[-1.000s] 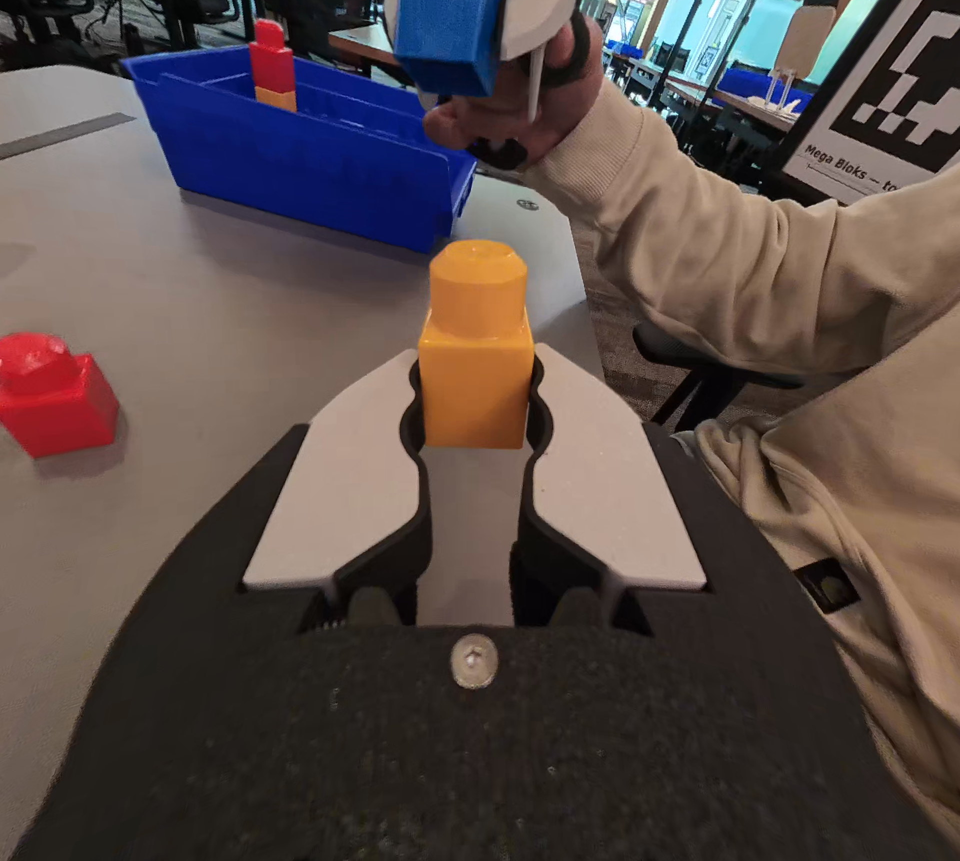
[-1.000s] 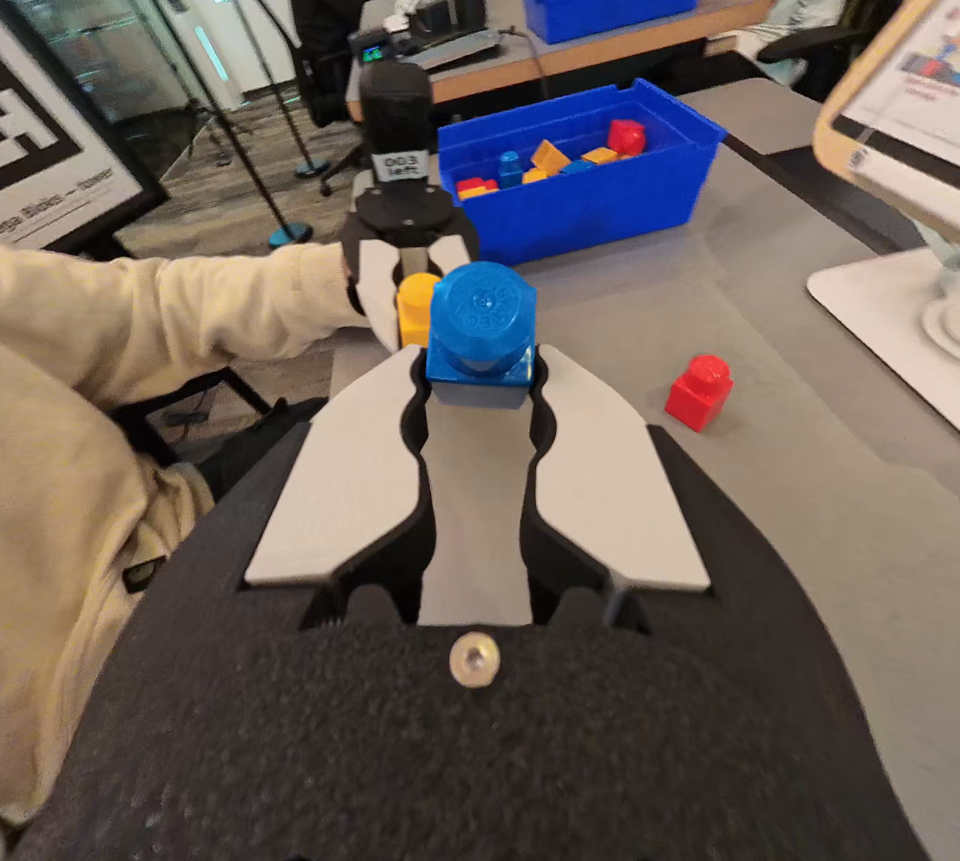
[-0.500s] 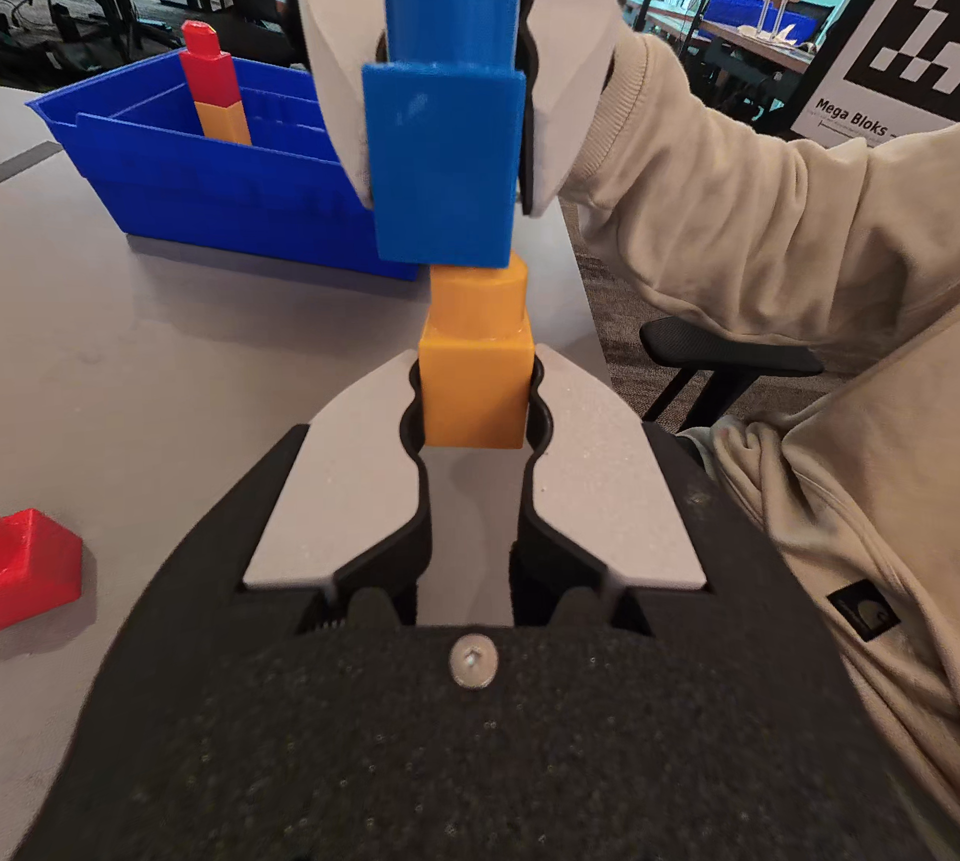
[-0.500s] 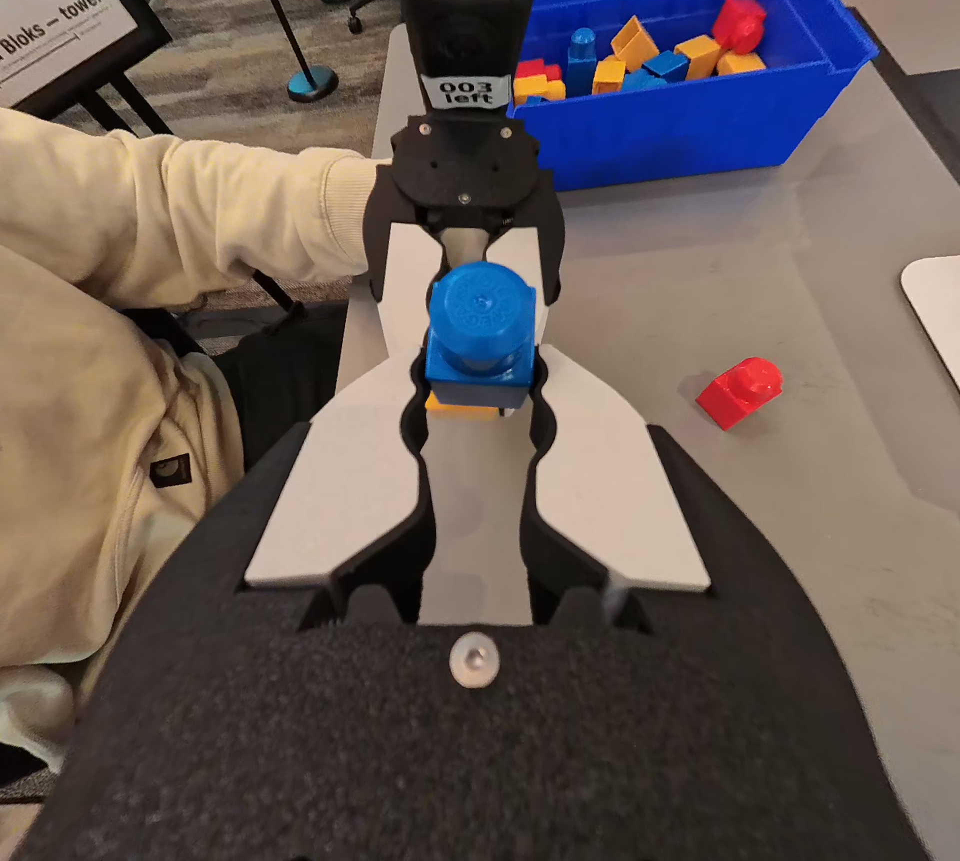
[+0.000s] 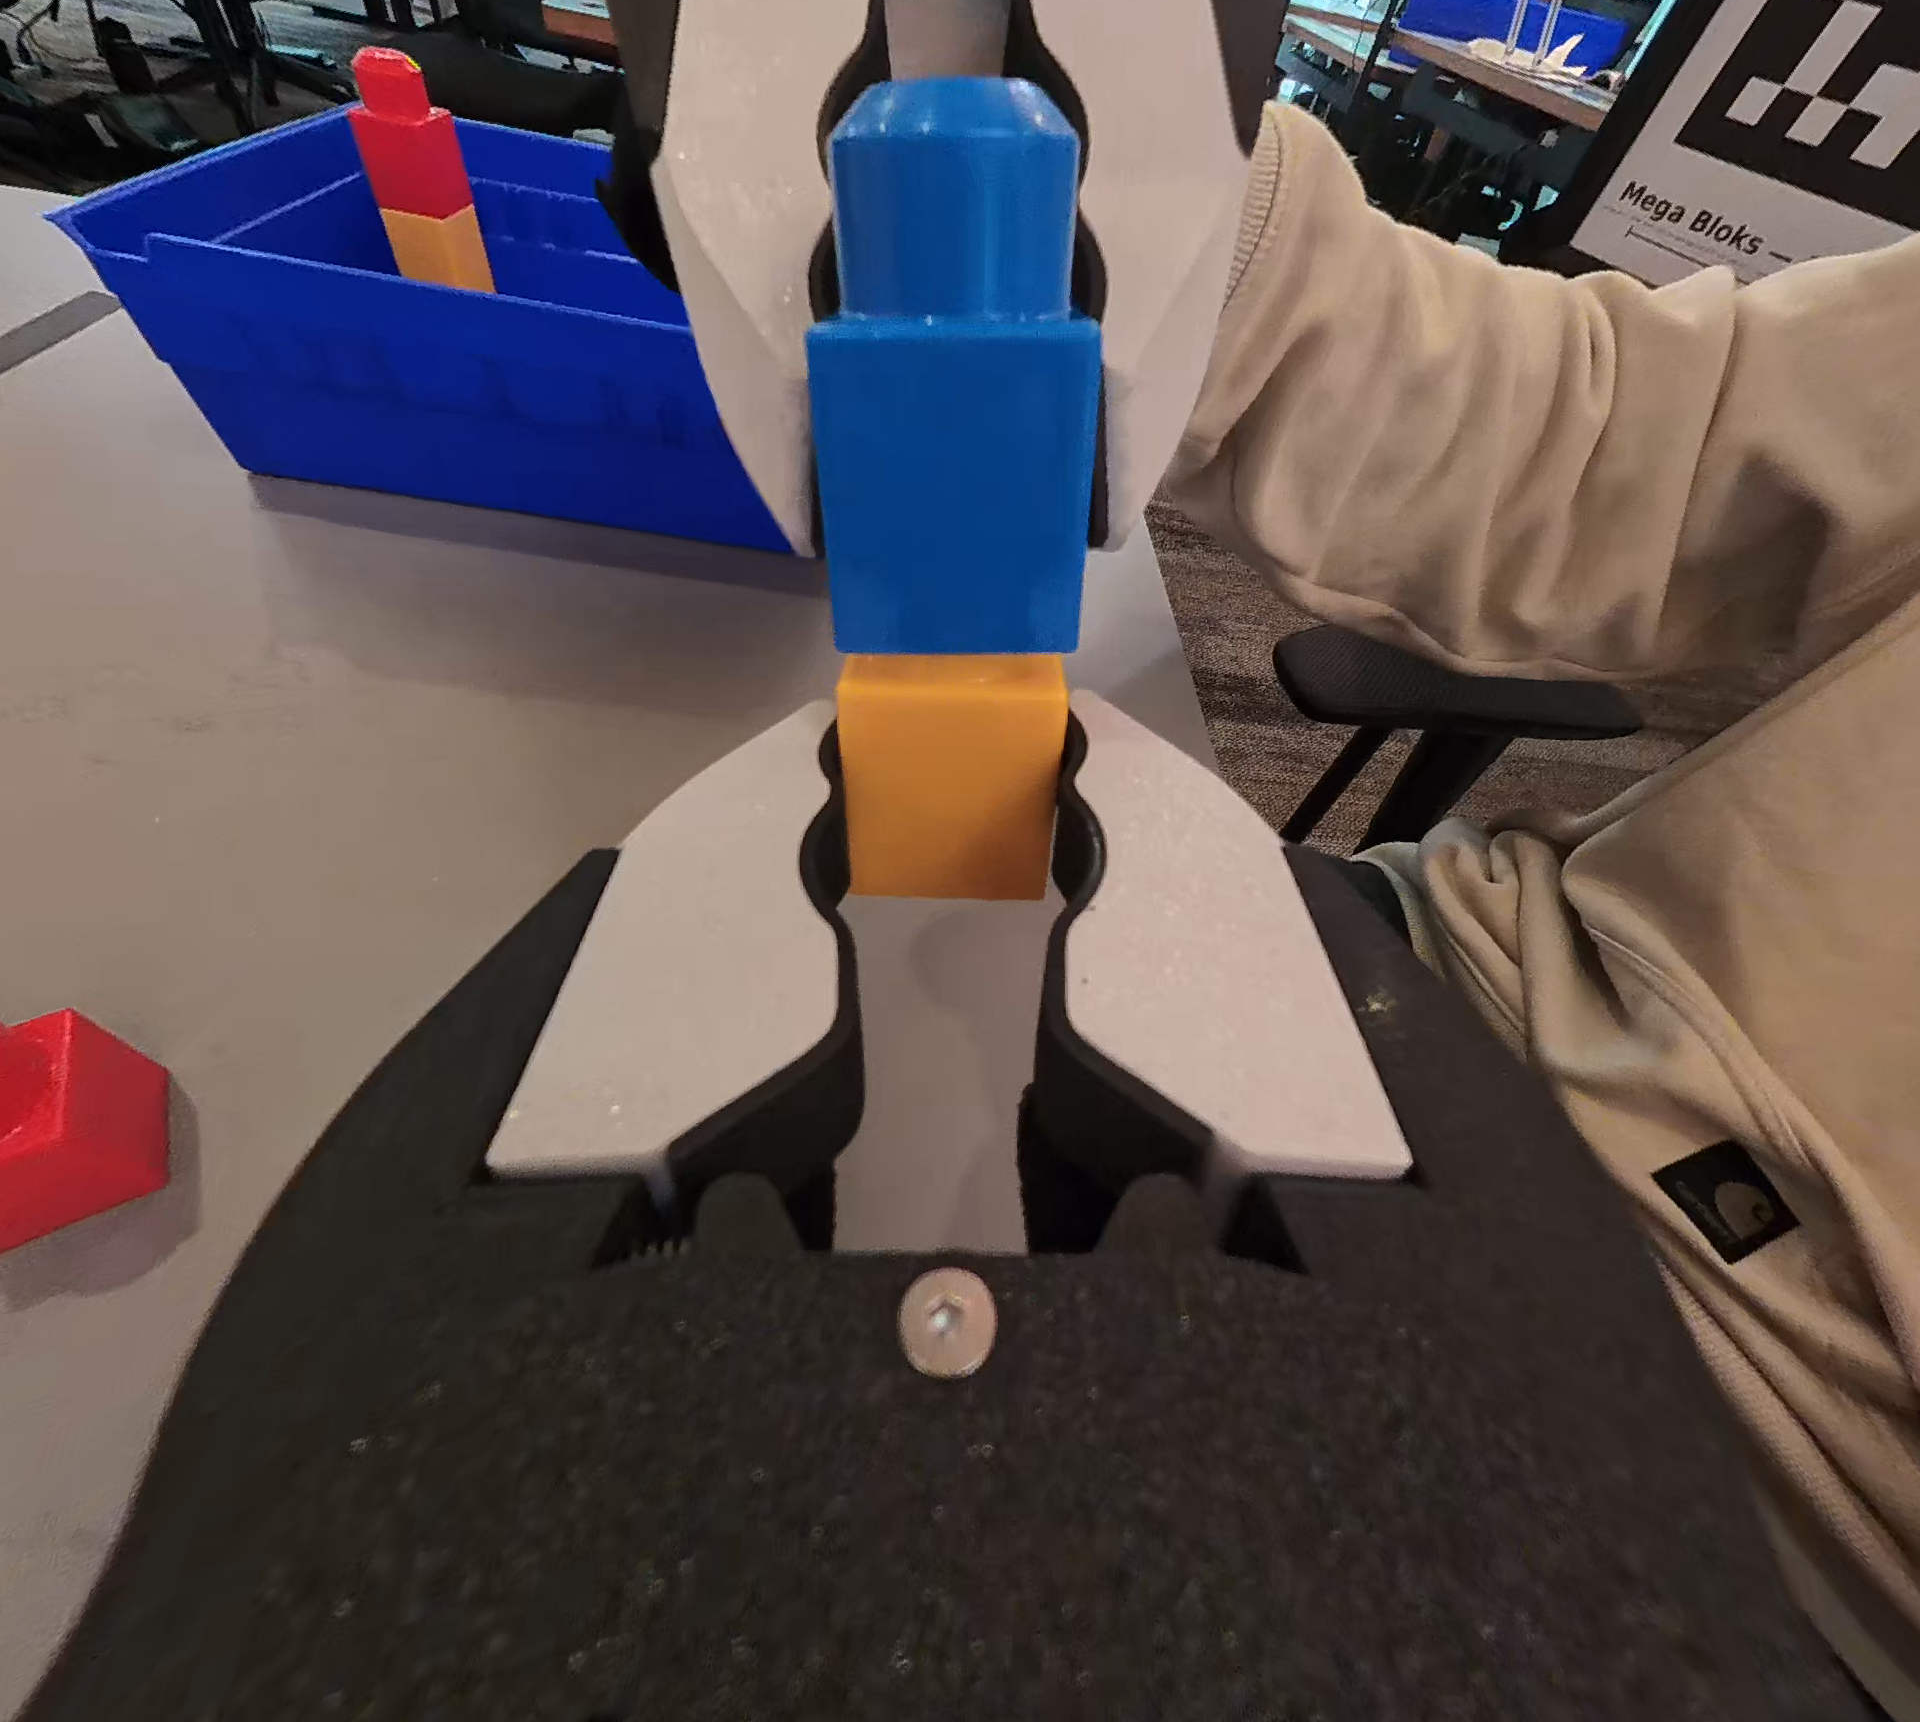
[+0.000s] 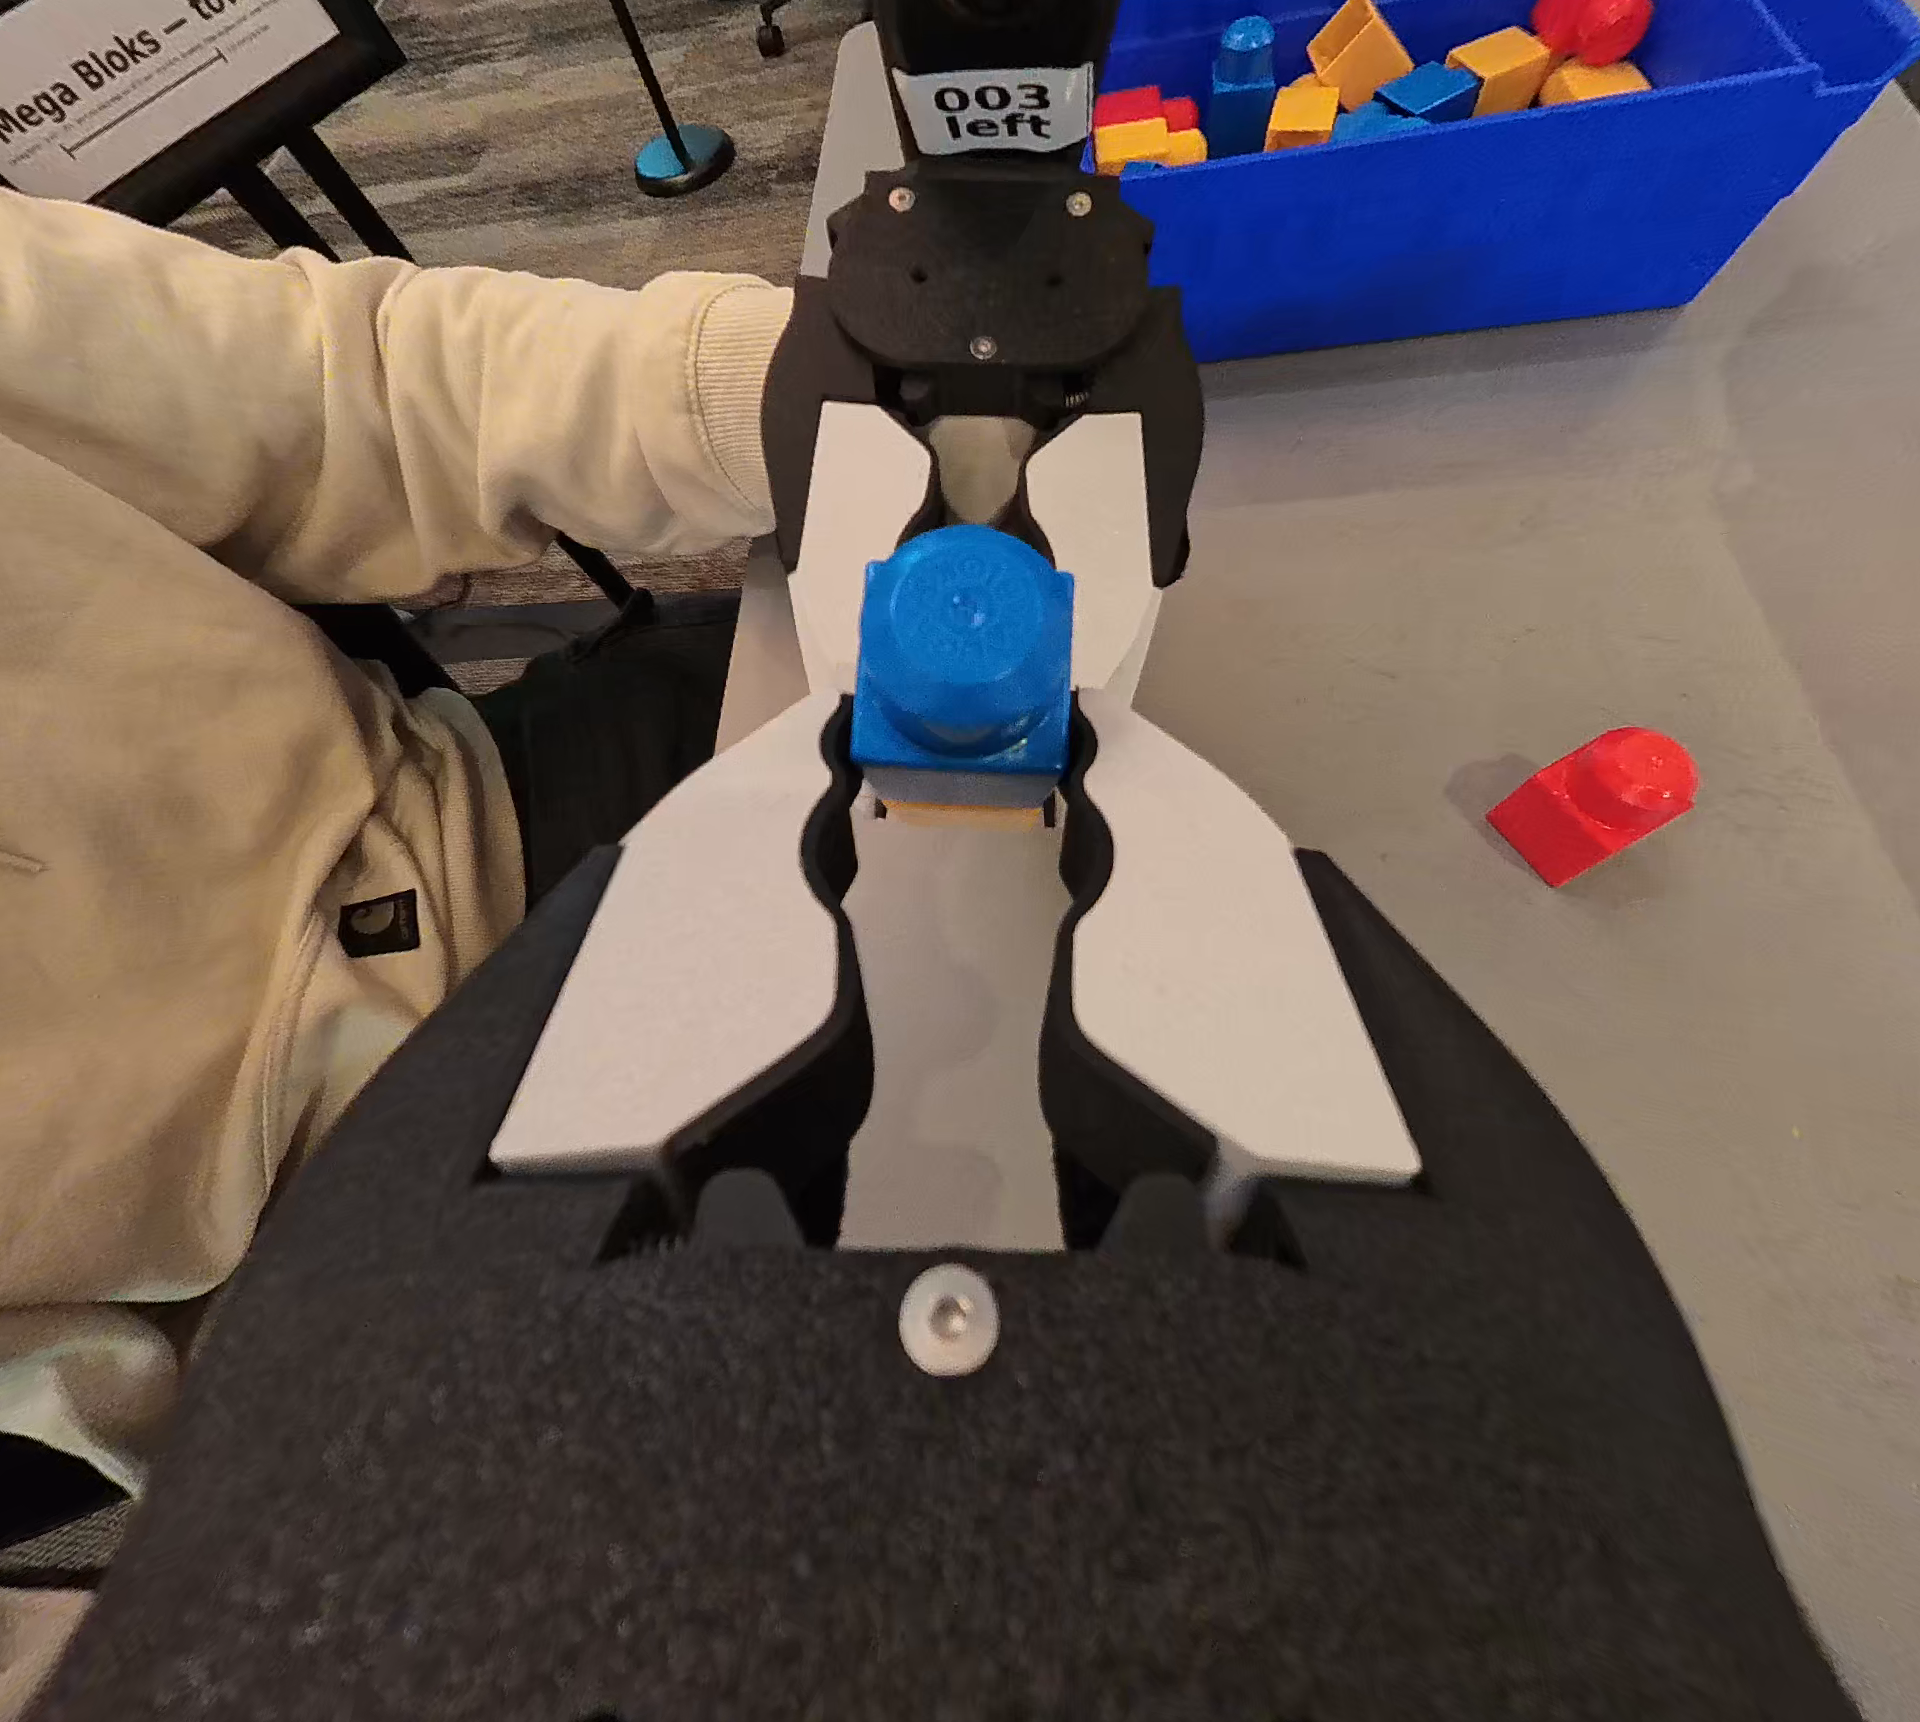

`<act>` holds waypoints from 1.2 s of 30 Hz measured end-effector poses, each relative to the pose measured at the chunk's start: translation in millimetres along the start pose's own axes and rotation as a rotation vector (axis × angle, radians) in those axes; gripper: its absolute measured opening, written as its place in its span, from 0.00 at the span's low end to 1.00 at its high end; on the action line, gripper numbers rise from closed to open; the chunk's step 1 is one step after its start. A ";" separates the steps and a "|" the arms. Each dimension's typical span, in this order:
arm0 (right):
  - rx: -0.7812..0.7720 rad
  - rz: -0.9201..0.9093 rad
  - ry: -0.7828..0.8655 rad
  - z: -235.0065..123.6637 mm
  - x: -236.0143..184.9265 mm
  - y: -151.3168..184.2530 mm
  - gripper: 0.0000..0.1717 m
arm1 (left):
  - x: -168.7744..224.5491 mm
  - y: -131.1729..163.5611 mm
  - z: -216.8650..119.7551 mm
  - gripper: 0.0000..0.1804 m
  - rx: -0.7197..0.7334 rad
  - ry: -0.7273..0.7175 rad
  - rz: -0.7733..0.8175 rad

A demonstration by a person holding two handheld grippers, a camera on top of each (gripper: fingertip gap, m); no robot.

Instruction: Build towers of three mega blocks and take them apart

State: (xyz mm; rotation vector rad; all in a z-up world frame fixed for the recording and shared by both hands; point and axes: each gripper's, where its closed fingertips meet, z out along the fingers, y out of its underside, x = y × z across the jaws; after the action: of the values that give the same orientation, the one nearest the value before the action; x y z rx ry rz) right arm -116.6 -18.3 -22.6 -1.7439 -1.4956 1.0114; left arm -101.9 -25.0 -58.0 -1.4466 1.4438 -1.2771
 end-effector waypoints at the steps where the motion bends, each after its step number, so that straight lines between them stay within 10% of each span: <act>1: 0.001 0.005 -0.005 1.1 0.2 1.2 0.22 | 0.2 1.3 0.1 0.20 -0.001 0.002 -0.001; 23: -0.248 -0.062 0.096 17.2 9.6 32.5 0.21 | -9.3 25.9 -4.2 0.20 -0.148 -0.071 0.049; 27: -0.205 -0.084 0.143 15.5 7.0 26.0 0.33 | -10.3 31.8 -10.0 0.20 -0.179 -0.076 0.037; 36: -0.237 -0.106 0.114 26.9 5.3 29.2 0.21 | -5.0 41.4 -9.2 0.20 -0.242 -0.072 0.047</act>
State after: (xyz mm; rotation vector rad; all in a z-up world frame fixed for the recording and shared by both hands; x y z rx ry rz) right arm -124.4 -18.6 -61.9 -1.8277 -1.6689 0.6925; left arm -121.5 -23.5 -96.0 -1.5880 1.6170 -1.0376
